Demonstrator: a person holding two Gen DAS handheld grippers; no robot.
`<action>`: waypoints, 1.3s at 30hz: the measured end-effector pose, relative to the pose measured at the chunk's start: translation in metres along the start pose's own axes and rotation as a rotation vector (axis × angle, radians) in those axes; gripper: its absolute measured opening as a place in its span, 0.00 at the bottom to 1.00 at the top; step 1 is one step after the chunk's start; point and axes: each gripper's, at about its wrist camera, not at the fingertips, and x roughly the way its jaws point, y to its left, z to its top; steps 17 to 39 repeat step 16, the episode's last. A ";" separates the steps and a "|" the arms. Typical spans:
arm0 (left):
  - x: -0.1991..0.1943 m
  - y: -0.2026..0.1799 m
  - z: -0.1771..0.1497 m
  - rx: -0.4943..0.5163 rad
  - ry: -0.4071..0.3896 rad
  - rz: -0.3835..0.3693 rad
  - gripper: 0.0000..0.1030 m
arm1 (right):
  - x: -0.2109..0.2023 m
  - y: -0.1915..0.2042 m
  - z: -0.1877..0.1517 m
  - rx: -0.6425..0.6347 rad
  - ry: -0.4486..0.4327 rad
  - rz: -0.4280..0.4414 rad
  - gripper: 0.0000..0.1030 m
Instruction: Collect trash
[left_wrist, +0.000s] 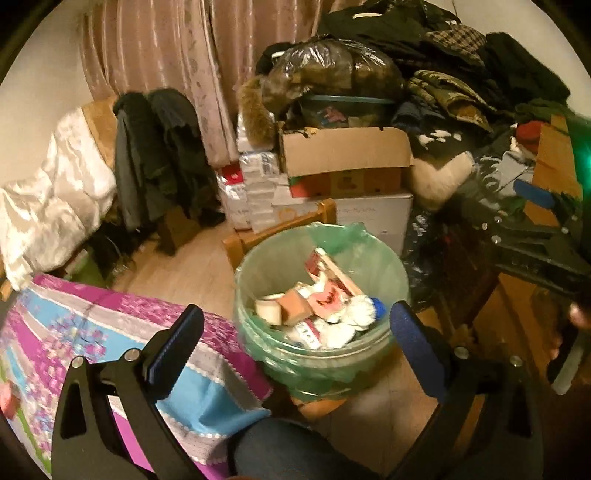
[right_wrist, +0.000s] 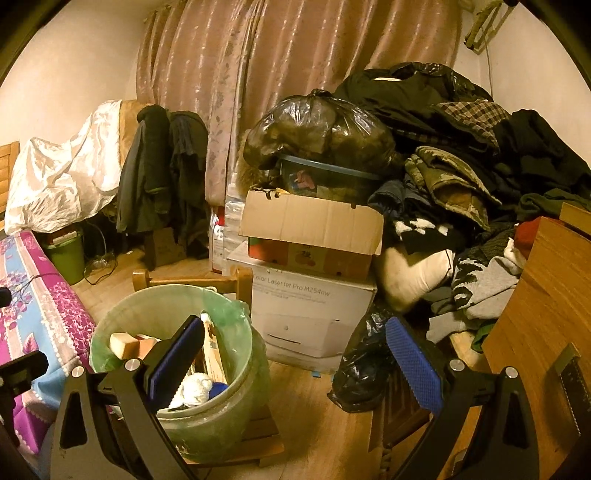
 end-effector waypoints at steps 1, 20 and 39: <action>-0.001 -0.001 0.000 0.008 -0.003 -0.001 0.94 | 0.000 0.000 0.000 0.004 -0.001 0.001 0.95; -0.002 0.003 0.001 0.015 0.006 0.036 0.94 | 0.000 -0.001 0.000 0.016 0.004 -0.001 0.95; -0.002 0.003 0.001 0.015 0.006 0.036 0.94 | 0.000 -0.001 0.000 0.016 0.004 -0.001 0.95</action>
